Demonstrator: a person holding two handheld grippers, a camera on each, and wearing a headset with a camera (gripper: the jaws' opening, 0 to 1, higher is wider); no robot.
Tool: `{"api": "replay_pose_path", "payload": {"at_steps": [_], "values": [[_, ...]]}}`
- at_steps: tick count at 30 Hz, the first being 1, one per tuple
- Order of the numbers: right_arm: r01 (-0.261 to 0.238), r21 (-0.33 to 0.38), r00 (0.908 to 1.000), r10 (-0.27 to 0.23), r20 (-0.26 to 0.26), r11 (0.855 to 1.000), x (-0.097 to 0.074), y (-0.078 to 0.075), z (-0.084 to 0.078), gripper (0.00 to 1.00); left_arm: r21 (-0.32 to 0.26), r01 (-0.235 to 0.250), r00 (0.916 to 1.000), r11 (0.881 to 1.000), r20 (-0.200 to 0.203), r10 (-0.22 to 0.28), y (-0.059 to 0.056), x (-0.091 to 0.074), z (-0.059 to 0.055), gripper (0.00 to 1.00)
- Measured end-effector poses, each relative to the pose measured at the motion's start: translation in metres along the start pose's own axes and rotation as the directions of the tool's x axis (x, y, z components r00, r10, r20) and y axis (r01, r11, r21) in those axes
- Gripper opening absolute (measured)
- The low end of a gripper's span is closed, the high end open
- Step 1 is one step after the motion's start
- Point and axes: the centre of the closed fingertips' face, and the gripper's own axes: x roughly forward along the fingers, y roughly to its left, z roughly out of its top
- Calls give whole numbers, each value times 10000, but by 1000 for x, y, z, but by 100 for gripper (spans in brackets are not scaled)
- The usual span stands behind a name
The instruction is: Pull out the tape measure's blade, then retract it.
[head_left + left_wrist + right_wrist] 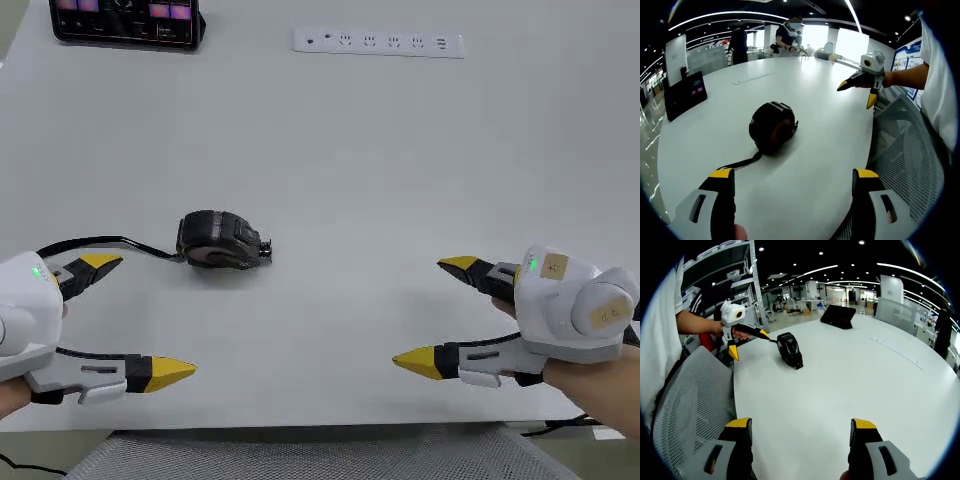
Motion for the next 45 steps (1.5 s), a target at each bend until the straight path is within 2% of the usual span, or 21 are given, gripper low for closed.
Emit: {"api": "replay_pose_path", "payload": {"at_steps": [13,25,37,45], "values": [[-233,-220,9997,233,11,9995,12,-7,6,79,412,104,9998,9991,-192,-96,13,10,5,96],[-604,-387,9982,605,15,9974,28,-8,12,79,655,294,9989,9974,-370,-270,21,22,6,97],[-870,-506,9962,873,35,9949,44,-10,18,79,1122,415,9970,9928,-699,-338,33,31,6,98],[-993,-613,9951,993,-32,9932,51,-15,19,79,1598,636,9933,9851,-1060,-469,39,38,8,97]]}}
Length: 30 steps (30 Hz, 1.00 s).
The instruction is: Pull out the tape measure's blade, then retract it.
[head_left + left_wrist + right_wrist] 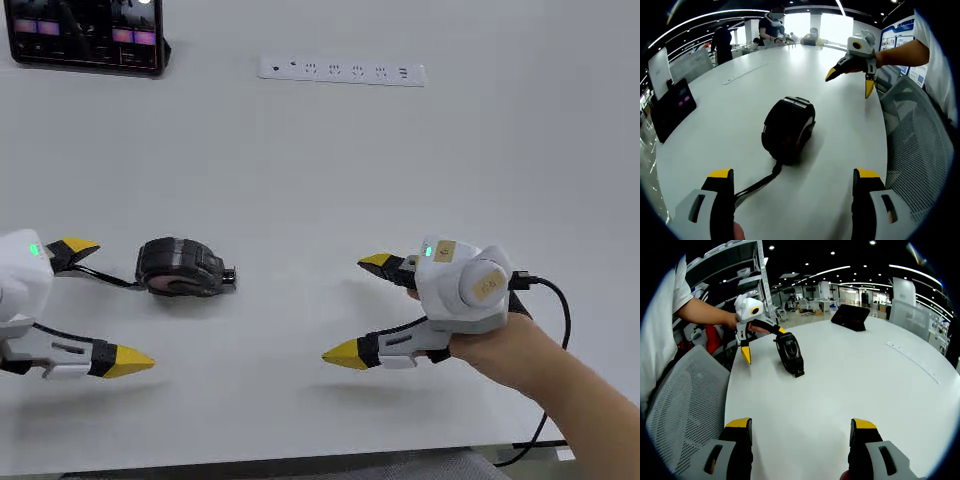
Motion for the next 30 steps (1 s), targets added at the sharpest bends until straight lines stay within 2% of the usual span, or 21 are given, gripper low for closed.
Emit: {"api": "replay_pose_path", "payload": {"at_steps": [13,23,27,30], "values": [[-307,-393,9995,303,-94,9988,15,-8,10,78,581,445,9981,9973,-441,-420,3,11,-2,94],[-570,-687,9979,547,-344,9960,22,-11,10,78,1010,756,9947,9920,-770,-679,6,16,1,91],[-663,-733,9972,637,-382,9951,25,-11,12,77,1122,872,9929,9898,-899,-773,7,19,2,88],[-763,-810,9964,729,-441,9938,27,-12,13,77,1430,1008,9900,9846,-1125,-850,8,23,2,85]]}}
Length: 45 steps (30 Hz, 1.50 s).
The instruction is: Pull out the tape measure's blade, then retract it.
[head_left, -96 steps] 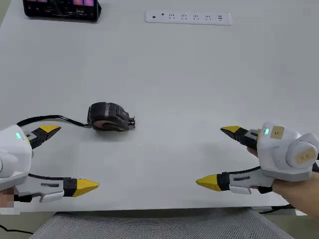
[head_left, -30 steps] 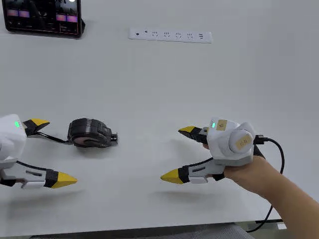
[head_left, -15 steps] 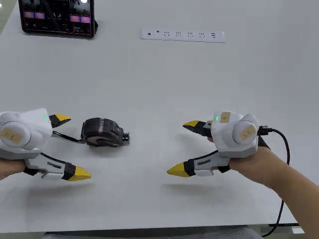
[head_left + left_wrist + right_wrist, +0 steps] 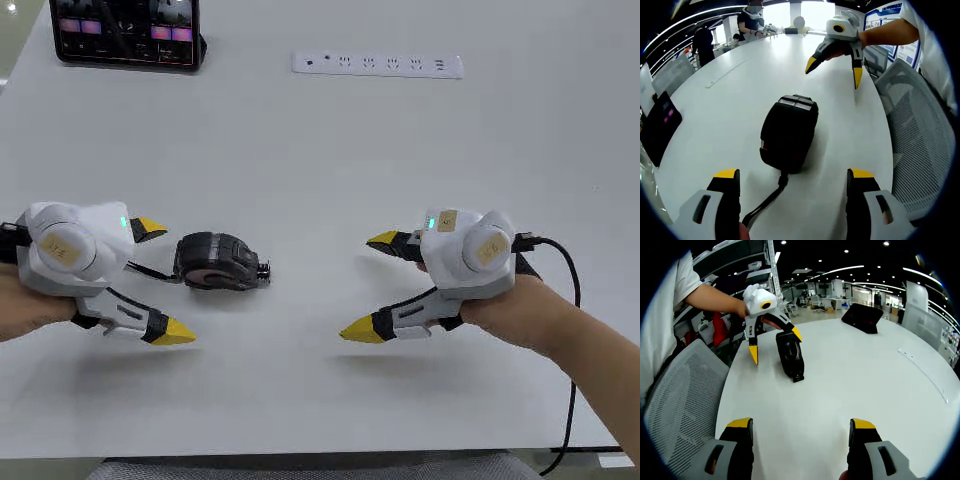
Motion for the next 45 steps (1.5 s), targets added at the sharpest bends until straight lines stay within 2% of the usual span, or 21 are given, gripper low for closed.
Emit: {"api": "replay_pose_path", "payload": {"at_steps": [10,22,36,45], "values": [[-179,-235,9998,176,-120,9996,4,-2,4,77,391,400,9983,9984,-440,-383,5,7,6,74],[-327,-341,9993,321,-171,9989,10,-4,8,76,616,897,9931,9941,-812,-846,4,12,11,54],[-463,-412,9988,456,-159,9981,19,-4,13,76,813,1009,9902,9916,-1055,-921,7,14,16,39],[-490,-432,9987,485,-123,9979,22,-4,15,76,925,990,9907,9908,-1022,-894,8,15,20,33]]}}
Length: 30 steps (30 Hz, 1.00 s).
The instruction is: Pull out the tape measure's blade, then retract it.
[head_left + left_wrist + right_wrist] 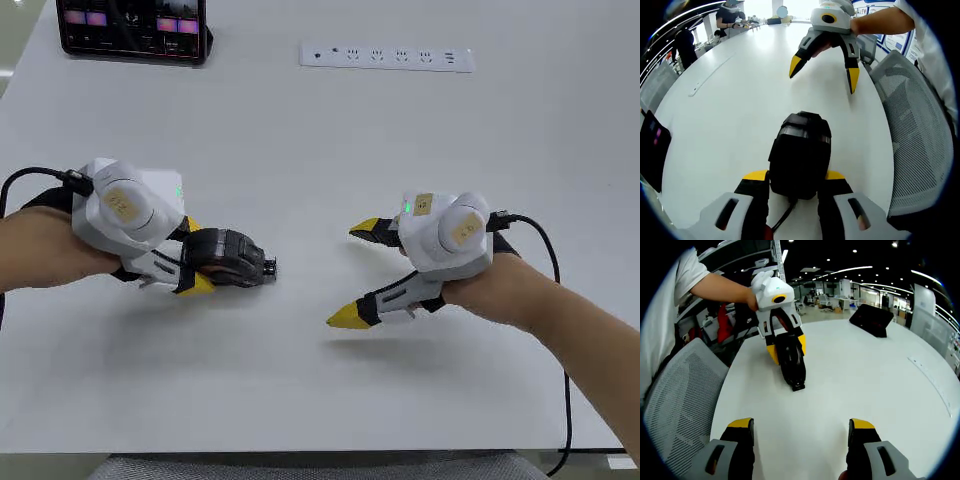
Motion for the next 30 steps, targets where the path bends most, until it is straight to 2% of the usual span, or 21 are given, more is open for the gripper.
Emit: {"api": "replay_pose_path", "payload": {"at_steps": [14,18,22,25,30], "values": [[14,-117,10000,-13,71,9999,5,-1,3,72,21,27,9999,10000,-118,-27,-1,1,-1,30],[-63,33,9996,63,262,10000,10,-5,7,69,-40,28,9999,10000,-170,-28,-1,1,-2,30],[-97,80,9989,94,466,9999,15,-8,12,65,93,11,9997,10000,-244,-9,-1,1,-3,30],[-113,-43,9981,115,610,9999,21,-8,17,61,506,-84,9995,9987,-287,99,0,2,-3,29],[-200,-247,9970,217,742,9995,31,-4,25,56,583,-148,9997,9982,-188,159,1,2,-4,29]]}}
